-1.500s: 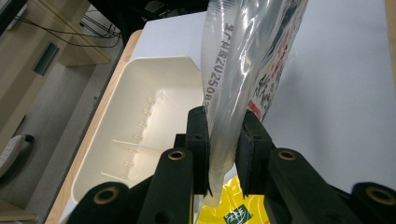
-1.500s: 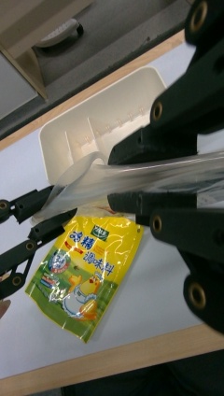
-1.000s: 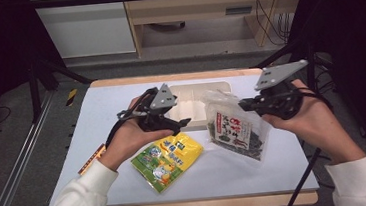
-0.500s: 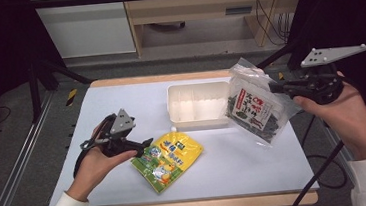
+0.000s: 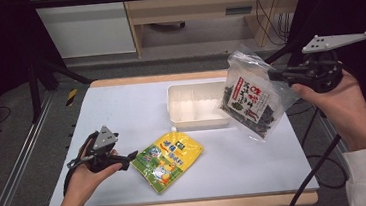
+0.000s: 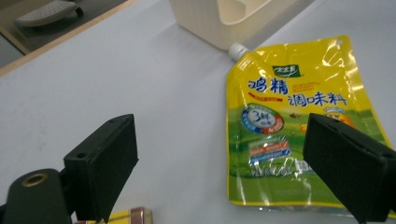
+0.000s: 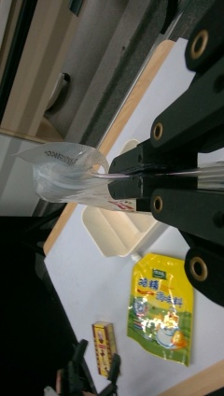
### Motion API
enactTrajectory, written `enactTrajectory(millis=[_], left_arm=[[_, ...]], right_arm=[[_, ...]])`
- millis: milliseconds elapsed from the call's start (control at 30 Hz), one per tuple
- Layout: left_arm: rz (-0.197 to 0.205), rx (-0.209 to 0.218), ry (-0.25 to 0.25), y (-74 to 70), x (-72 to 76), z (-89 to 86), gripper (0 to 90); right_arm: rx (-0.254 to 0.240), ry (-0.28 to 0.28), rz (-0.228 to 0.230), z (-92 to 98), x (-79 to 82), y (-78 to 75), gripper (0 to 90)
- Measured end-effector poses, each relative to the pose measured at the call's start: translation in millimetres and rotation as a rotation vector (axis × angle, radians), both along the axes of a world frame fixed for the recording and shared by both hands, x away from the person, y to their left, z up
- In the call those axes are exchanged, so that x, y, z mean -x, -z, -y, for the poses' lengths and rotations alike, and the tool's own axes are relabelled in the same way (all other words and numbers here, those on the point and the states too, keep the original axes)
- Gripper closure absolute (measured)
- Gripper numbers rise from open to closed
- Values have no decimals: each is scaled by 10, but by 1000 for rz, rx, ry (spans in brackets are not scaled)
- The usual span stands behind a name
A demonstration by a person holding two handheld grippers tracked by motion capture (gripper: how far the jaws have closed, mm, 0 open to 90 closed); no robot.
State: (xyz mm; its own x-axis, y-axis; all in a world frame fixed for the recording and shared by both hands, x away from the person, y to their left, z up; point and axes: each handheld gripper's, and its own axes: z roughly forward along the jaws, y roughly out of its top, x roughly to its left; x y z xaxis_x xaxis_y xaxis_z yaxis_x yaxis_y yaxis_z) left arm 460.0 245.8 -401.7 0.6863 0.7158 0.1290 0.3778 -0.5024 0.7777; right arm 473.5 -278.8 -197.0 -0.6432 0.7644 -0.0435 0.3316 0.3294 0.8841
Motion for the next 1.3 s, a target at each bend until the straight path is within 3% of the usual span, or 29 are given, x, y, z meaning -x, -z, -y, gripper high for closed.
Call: enactTrajectory(millis=[133,167,433,533,667,933,1300], left_arm=[[-20,20,-41,173,21,-93,98],[-5,11,-62,218,43,-129,98],[2,30,-93,324,161,-237,98],[3,32,-97,327,200,-279,98],[12,81,-133,302,248,-401,98],[-8,143,-181,322,288,-573,96],[-6,134,-213,354,267,-644,96]], right_arm=[[-31,29,18,-44,-111,-41,885],[-49,41,30,-74,-182,-64,886],[-89,52,63,-136,-421,-100,886],[-101,62,54,-164,-526,-109,886],[-111,72,51,-226,-666,-135,886],[-123,77,46,-340,-888,-104,886],[-152,72,50,-413,-1000,-55,886]])
